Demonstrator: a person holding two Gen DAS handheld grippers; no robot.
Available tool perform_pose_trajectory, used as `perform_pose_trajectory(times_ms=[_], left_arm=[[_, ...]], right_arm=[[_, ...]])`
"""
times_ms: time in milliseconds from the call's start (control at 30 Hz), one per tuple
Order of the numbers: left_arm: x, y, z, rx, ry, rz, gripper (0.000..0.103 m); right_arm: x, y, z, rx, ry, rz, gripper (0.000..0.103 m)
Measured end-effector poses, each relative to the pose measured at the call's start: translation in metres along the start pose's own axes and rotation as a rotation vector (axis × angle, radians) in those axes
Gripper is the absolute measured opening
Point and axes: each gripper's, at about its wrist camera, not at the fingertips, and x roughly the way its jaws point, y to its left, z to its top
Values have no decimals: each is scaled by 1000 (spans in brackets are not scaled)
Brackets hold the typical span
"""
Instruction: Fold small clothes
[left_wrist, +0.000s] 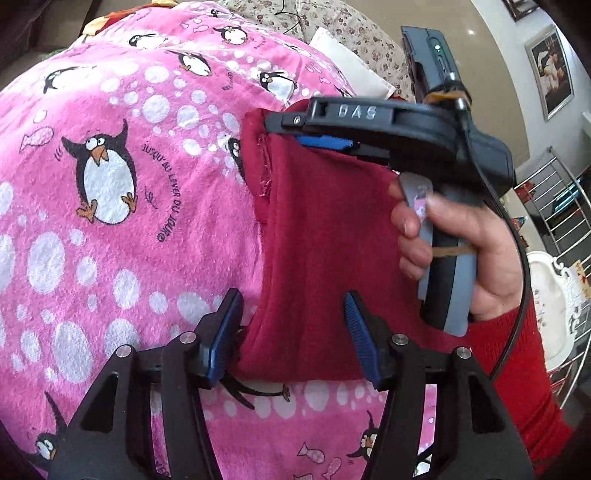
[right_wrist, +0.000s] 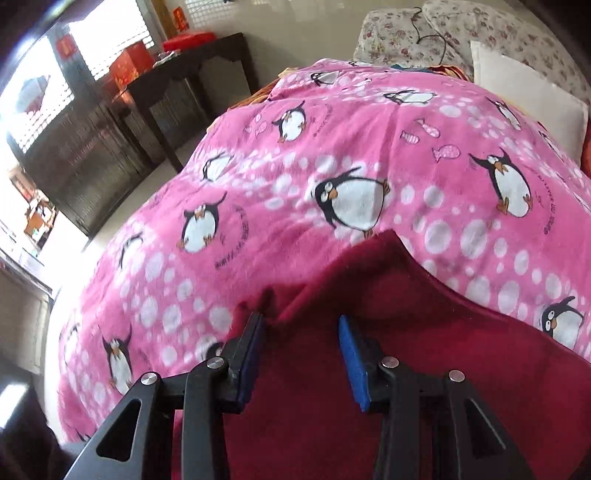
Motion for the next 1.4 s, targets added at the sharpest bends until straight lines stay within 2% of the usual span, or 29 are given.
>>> perform_pose_trajectory(times_ms=[67,133,167,200,267,367,433,500,533,567,633,800,933,1067,1167,1233,1300,1400], left_arm=[[-1,2,-1,-2,-3,-14,57],[-1,2,-3,-2,-8,-25,61],[-1,2,-2,-2,-11,-27,62],[-1,1,-3,-1,-13,-25,64],[-2,1,-6,0,-20,-25,68],[-1,-5,-9,6,-36,-15,69],[-2,-7,-11,16,-45,-13,68],[-5,-10,-13,27,-46,-27,65],[-7,-13,-13,35,-45,-44,57],[-10,-18,-13,52,-44,-66,54],[-19,-35,-13,93,-61,-88,51],[-40,-101,-17,240,-84,-192,50],[-26,-155,-18,357,-30,-246,50],[5,-204,-28,435,54,-295,47],[28,-230,-39,490,102,-314,47],[33,-240,-45,514,129,-312,47],[38,-246,-47,535,151,-300,47],[33,-248,-49,553,141,-260,47]], right_arm=[[-12,2,2,20,-9,28,43],[-21,9,3,12,-12,26,62],[-22,13,3,8,2,6,79],[-16,19,4,1,41,-23,83],[3,30,4,-28,112,-65,83],[23,42,0,-110,143,-165,83],[27,48,-2,-176,125,-202,73],[14,45,-4,-198,87,-198,38],[4,42,-5,-192,68,-167,31],[-13,36,-7,-185,40,-147,23],[-43,25,-13,-166,-20,-104,20],[-136,-19,-36,-64,-183,3,19],[-187,-58,-62,0,-271,-1,18],[-232,-108,-102,98,-340,-15,17],[-248,-148,-134,177,-344,-26,17],[-245,-173,-151,225,-317,-59,17],[-233,-193,-162,255,-280,-107,17],[-210,-217,-176,303,-218,-119,17]])
